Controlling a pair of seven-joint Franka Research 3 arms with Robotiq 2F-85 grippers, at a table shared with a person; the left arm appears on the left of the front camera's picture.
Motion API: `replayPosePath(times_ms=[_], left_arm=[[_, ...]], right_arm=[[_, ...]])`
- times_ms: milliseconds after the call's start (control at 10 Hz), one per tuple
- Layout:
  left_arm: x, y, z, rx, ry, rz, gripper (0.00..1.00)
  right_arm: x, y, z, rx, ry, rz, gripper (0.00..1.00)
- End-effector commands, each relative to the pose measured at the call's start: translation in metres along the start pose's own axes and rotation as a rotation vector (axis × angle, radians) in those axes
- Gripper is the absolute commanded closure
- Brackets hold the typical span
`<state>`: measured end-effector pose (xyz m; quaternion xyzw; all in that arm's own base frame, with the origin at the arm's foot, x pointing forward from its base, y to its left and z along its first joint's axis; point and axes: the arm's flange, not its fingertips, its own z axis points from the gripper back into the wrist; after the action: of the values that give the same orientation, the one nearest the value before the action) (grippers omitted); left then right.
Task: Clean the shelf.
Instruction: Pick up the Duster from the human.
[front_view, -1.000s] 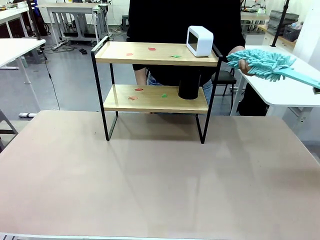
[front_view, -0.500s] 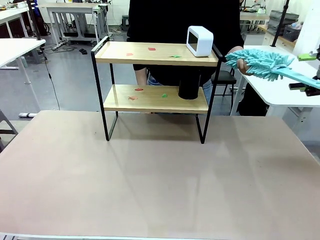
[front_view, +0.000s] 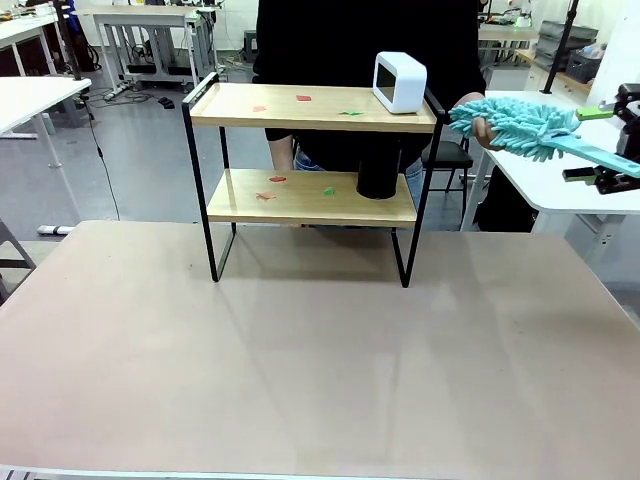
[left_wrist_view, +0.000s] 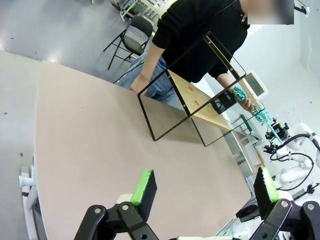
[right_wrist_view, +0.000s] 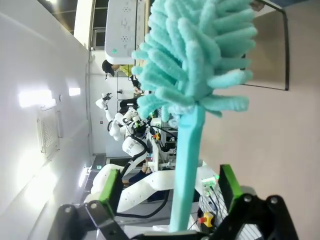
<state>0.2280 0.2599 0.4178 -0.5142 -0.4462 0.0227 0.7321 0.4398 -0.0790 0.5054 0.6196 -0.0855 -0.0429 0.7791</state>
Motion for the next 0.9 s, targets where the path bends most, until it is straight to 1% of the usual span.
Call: replayPosePath(times_ms=[0,300,400,500,600,700,800], left_arm=[[0.0017,-0.0011,-0.0015,-0.015,-0.023,-0.023,0.00],[0.0017,-0.0011,-0.0015,-0.015,-0.023,-0.023,0.00],[0.0017,-0.0011,-0.0015,-0.015,-0.023,-0.023,0.00],[0.0017,-0.0011,-0.0015,-0.015,-0.023,-0.023,0.00],[0.0017,-0.0011,-0.0015,-0.015,-0.023,-0.023,0.00],[0.0017,-0.0011,-0.0015,-0.015,-0.023,-0.023,0.00],[0.0017,-0.0011,-0.0015,-0.015,-0.023,-0.023,0.00]], right_arm=[[0.0022,0.0070,-0.0032,-0.024,-0.014,-0.026,0.00],[0.0021,0.0072,-0.0031,-0.029,-0.012,-0.039,0.00],[0.0018,0.0073,-0.0022,-0.031,-0.015,-0.042,0.56],[0.0019,0.0071,-0.0009,-0.027,-0.018,-0.045,0.56],[0.0022,0.0066,0.0017,-0.025,-0.025,-0.046,1.00],[0.0023,0.0065,0.0031,-0.024,-0.028,-0.045,0.62],[0.0025,0.0061,0.0036,-0.025,-0.027,-0.044,1.00]])
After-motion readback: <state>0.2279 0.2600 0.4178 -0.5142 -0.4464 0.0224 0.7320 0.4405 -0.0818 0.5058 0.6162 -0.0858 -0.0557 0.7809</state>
